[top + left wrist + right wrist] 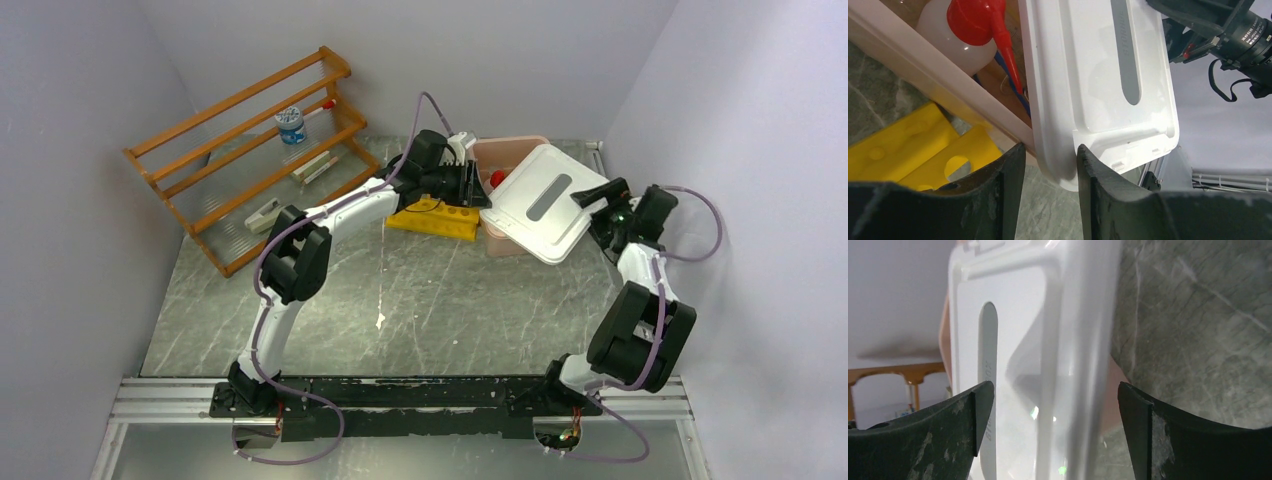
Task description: Organize the chemistry lab equipment
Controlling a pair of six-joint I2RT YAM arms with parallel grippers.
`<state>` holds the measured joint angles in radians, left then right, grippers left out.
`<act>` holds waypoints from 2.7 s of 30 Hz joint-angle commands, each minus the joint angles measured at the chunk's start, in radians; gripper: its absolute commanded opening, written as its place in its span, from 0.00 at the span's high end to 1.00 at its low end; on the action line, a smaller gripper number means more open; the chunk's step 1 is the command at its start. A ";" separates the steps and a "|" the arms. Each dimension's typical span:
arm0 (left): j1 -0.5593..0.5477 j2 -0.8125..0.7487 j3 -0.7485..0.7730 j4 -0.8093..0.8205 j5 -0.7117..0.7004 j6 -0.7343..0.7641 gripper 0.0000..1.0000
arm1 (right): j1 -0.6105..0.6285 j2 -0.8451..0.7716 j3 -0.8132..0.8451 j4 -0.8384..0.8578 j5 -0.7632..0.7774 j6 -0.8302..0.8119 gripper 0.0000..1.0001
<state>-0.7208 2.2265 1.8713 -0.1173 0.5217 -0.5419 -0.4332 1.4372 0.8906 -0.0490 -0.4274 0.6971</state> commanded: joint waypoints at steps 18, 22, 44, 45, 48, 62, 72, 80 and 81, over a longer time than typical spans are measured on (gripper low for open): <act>-0.003 0.047 0.012 -0.131 -0.006 0.045 0.53 | -0.095 -0.229 -0.021 -0.269 0.155 -0.067 0.21; -0.003 0.048 0.011 -0.133 0.001 0.043 0.53 | -0.071 -0.209 -0.033 -0.252 0.048 -0.094 0.22; 0.008 -0.022 0.030 -0.119 0.036 0.037 0.35 | -0.060 -0.171 -0.046 -0.033 -0.061 -0.113 0.92; 0.011 -0.031 0.028 -0.117 0.026 0.034 0.33 | -0.060 -0.169 -0.048 0.001 -0.069 -0.114 0.93; 0.023 -0.061 0.022 -0.109 0.003 0.033 0.28 | -0.059 -0.148 -0.041 0.097 -0.112 -0.116 0.95; 0.043 -0.025 0.034 -0.059 0.036 0.017 0.25 | -0.001 0.057 0.018 0.310 -0.274 -0.181 0.90; 0.043 -0.001 0.000 -0.075 0.051 0.000 0.44 | 0.031 0.044 0.041 0.226 -0.041 -0.176 0.41; 0.043 -0.014 -0.020 -0.059 0.090 -0.026 0.45 | 0.078 -0.151 -0.018 0.094 0.206 -0.209 0.27; 0.043 -0.020 -0.024 -0.053 0.094 -0.035 0.45 | 0.081 -0.173 -0.027 0.076 0.223 -0.201 0.27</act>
<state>-0.6788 2.2204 1.8740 -0.1841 0.5663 -0.5526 -0.3782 1.3506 0.8948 0.1013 -0.3504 0.5209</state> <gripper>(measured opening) 0.547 0.726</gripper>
